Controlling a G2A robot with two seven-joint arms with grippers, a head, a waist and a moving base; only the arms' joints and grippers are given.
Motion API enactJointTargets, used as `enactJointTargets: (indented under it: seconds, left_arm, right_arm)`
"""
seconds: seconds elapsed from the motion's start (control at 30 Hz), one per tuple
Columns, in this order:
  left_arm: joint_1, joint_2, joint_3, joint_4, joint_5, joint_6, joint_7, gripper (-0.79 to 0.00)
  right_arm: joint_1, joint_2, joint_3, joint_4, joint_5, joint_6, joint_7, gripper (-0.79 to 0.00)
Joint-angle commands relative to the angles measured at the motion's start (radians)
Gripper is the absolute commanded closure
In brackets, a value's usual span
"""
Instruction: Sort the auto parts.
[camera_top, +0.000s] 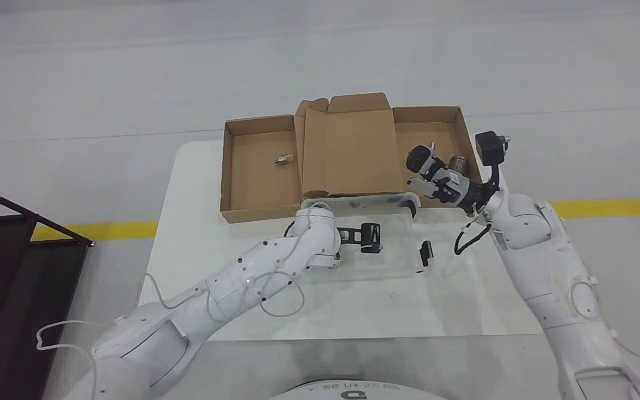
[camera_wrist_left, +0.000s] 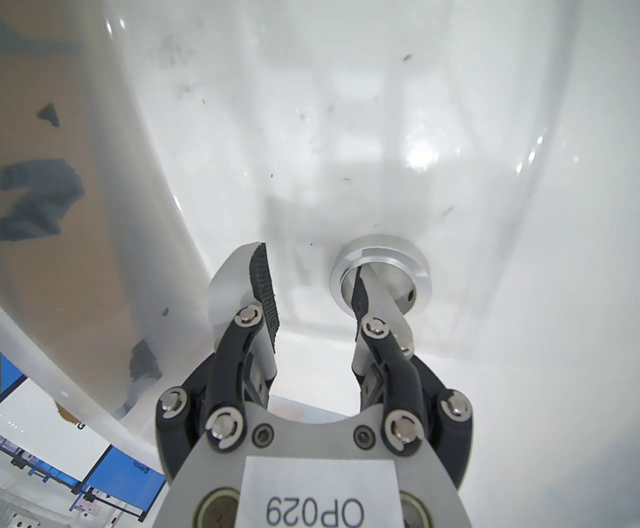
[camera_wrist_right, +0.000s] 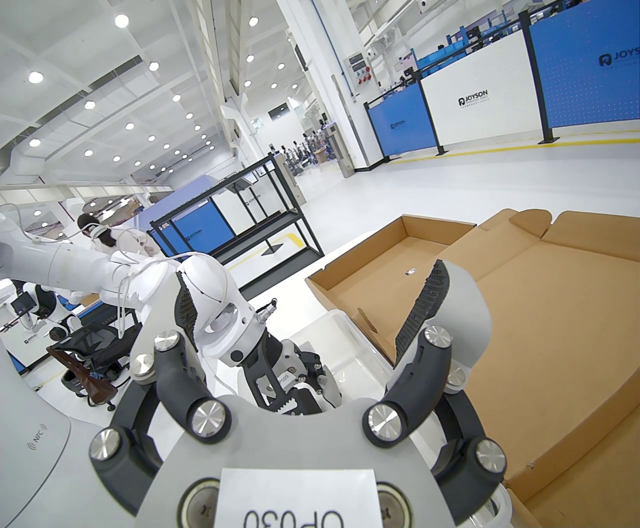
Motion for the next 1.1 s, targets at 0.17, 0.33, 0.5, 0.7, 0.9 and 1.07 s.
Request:
enactJointTargets:
  seconds: [0.17, 0.33, 0.5, 0.7, 0.9, 1.07]
  left_arm:
    - [-0.012, -0.015, 0.002, 0.048, -0.011, 0.003, 0.022, -0.194]
    - [-0.019, -0.017, -0.015, 0.052, -0.027, -0.002, 0.032, 0.000]
    - [-0.012, -0.007, -0.044, 0.005, -0.030, 0.001, 0.037, 0.000]
    - [0.028, 0.028, -0.140, -0.144, -0.030, 0.030, 0.048, 0.000]
    - [0.139, 0.092, -0.360, -0.255, -0.176, -0.019, 0.168, 0.000]
    - [0.236, 0.135, -0.539, -0.261, -0.320, -0.082, 0.285, 0.000]
  right_arm:
    - [0.000, 0.000, 0.000, 0.000, 0.000, 0.000, 0.000, -0.785]
    - [0.000, 0.000, 0.000, 0.000, 0.000, 0.000, 0.000, -0.785]
    - [0.000, 0.000, 0.000, 0.000, 0.000, 0.000, 0.000, -0.785]
    - [0.000, 0.000, 0.000, 0.000, 0.000, 0.000, 0.000, -0.785]
    - [0.000, 0.000, 0.000, 0.000, 0.000, 0.000, 0.000, -0.785]
    - [0.000, 0.000, 0.000, 0.000, 0.000, 0.000, 0.000, -0.785]
